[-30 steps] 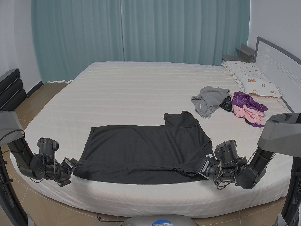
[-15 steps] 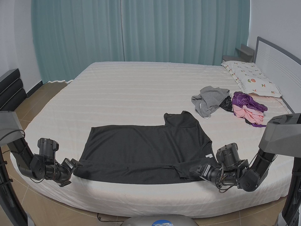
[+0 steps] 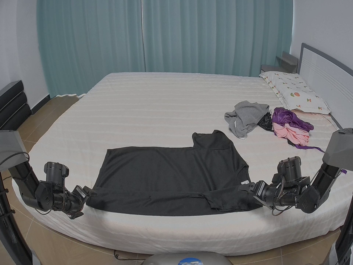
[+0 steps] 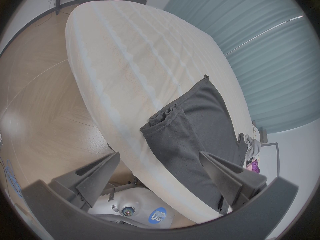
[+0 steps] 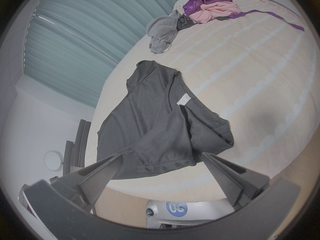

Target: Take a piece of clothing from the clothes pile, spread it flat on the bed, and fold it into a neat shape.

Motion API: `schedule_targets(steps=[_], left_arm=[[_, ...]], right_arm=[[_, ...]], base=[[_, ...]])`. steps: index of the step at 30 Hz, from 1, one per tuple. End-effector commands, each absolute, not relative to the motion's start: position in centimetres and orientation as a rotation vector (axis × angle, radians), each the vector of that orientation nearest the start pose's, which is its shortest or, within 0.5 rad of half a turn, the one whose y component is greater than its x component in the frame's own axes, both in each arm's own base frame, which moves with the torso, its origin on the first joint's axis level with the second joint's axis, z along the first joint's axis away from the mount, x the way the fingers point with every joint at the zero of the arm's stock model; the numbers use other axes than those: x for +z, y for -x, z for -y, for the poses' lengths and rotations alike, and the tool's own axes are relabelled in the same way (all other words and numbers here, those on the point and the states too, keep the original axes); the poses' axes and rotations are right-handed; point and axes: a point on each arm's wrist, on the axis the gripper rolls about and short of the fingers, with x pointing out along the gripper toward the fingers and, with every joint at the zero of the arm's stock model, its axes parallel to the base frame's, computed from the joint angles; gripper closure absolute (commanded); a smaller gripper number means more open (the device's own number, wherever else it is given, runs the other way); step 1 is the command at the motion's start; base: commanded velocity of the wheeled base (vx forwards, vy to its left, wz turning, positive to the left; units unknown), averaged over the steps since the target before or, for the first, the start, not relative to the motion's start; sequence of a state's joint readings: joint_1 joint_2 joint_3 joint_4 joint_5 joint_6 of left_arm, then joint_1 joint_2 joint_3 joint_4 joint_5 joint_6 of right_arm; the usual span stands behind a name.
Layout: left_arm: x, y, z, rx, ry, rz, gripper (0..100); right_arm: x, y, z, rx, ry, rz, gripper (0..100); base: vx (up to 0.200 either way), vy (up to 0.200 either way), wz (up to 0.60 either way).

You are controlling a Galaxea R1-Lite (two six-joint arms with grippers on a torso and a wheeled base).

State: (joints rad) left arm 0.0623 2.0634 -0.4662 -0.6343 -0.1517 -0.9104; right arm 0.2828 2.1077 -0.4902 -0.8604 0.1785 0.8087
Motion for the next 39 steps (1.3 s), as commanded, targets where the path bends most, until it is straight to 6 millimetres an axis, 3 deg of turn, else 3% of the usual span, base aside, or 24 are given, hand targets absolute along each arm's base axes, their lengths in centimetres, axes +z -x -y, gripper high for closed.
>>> schedule_targets(steps=[1, 10, 27, 28, 39], left_arm=[[0.4, -27.1, -1.4, 0.362, 0.941, -0.932, 0], [0.3, -27.1, -1.3, 0.360, 0.938, -0.934, 0], [0.4, -27.2, -1.2, 0.358, 0.938, -0.932, 0], [0.4, -27.2, -1.2, 0.358, 0.938, -0.932, 0], [0.4, -27.2, -1.2, 0.359, 0.938, -0.934, 0]], right_arm=[[0.3, -28.4, -7.9, 0.087, -0.717, -0.905, 0], [-1.2, -29.9, -8.6, 0.181, -0.736, -0.883, 0], [-3.1, -32.0, -8.9, 0.178, -0.707, -0.880, 0], [-3.2, -32.0, -8.9, 0.177, -0.708, -0.882, 100], [-3.0, -31.9, -7.8, 0.146, -0.718, -0.877, 100]], base=[[0.000, 0.000, 0.00], [0.000, 0.000, 0.00], [0.000, 0.000, 0.00], [0.000, 0.000, 0.00], [0.000, 0.000, 0.00]])
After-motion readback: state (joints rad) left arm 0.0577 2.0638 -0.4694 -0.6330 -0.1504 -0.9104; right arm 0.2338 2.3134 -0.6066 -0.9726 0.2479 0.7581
